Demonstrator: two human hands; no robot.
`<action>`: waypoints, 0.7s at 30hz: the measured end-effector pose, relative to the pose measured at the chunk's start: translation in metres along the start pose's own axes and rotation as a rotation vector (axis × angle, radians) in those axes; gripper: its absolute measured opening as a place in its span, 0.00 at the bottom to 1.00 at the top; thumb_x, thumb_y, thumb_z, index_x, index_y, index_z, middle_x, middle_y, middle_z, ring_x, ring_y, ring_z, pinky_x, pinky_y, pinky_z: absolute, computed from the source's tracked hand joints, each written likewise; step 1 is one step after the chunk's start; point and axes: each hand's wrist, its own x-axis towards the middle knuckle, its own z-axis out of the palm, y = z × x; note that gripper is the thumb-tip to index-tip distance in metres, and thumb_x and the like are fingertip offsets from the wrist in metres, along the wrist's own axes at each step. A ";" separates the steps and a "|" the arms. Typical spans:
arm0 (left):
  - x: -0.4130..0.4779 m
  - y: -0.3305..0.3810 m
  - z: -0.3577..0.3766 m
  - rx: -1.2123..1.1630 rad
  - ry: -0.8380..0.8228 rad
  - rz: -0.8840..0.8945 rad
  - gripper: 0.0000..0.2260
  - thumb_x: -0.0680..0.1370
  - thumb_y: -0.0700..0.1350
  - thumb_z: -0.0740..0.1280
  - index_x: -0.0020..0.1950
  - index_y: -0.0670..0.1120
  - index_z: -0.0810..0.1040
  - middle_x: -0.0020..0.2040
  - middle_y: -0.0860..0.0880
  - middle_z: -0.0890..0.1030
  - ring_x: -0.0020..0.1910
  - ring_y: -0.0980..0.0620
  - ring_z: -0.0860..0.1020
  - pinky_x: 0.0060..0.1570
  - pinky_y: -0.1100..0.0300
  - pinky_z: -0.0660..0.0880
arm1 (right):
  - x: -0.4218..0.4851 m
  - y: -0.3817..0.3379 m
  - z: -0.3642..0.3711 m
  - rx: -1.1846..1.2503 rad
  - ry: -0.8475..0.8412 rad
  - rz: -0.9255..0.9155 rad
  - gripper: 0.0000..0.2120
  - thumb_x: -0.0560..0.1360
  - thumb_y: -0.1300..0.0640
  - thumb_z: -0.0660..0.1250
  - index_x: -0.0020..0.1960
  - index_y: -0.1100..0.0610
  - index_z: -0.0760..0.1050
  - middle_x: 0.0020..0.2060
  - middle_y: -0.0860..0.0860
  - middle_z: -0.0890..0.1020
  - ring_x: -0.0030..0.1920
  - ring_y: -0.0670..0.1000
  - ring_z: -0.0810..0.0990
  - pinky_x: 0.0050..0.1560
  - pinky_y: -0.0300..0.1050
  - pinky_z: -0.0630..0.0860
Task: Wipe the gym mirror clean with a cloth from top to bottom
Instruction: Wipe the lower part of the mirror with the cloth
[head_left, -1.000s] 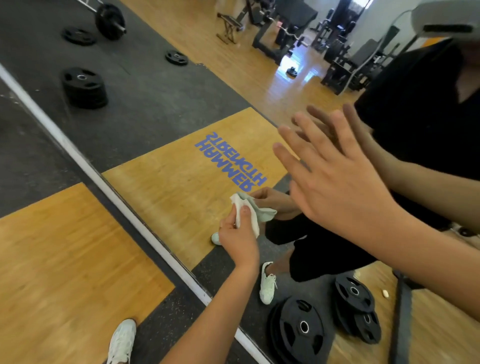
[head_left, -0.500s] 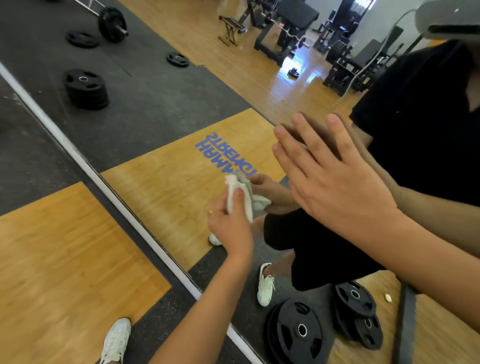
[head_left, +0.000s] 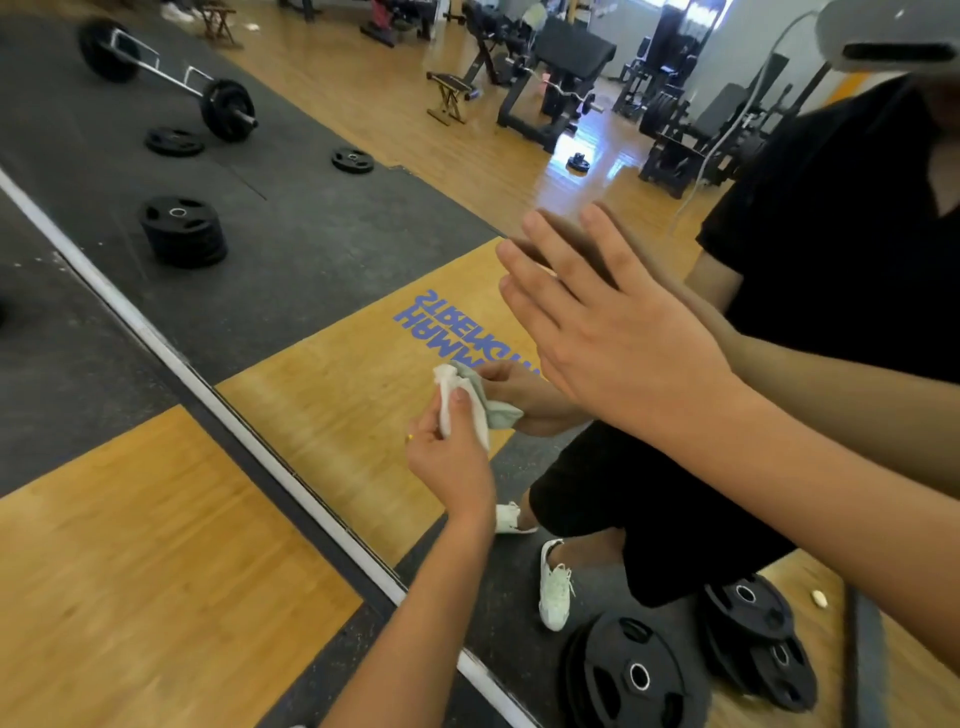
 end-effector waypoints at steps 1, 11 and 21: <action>0.013 0.004 0.000 0.015 0.016 0.024 0.05 0.79 0.45 0.73 0.53 0.49 0.87 0.47 0.50 0.86 0.48 0.54 0.84 0.48 0.57 0.80 | 0.000 0.000 0.001 0.005 0.008 -0.001 0.29 0.84 0.54 0.39 0.79 0.61 0.63 0.81 0.61 0.60 0.81 0.66 0.57 0.78 0.70 0.52; -0.015 0.000 0.001 -0.004 -0.048 -0.057 0.11 0.80 0.46 0.71 0.62 0.46 0.85 0.53 0.49 0.86 0.52 0.54 0.84 0.51 0.60 0.80 | -0.002 0.002 -0.001 0.034 -0.011 0.011 0.27 0.86 0.56 0.39 0.79 0.62 0.62 0.81 0.61 0.61 0.81 0.66 0.57 0.79 0.68 0.51; 0.025 -0.001 -0.008 0.070 -0.021 -0.113 0.13 0.79 0.51 0.72 0.60 0.47 0.85 0.54 0.49 0.86 0.52 0.54 0.84 0.54 0.51 0.82 | 0.001 0.002 -0.001 0.025 -0.041 0.040 0.26 0.86 0.51 0.46 0.80 0.60 0.61 0.82 0.59 0.58 0.82 0.64 0.55 0.79 0.68 0.48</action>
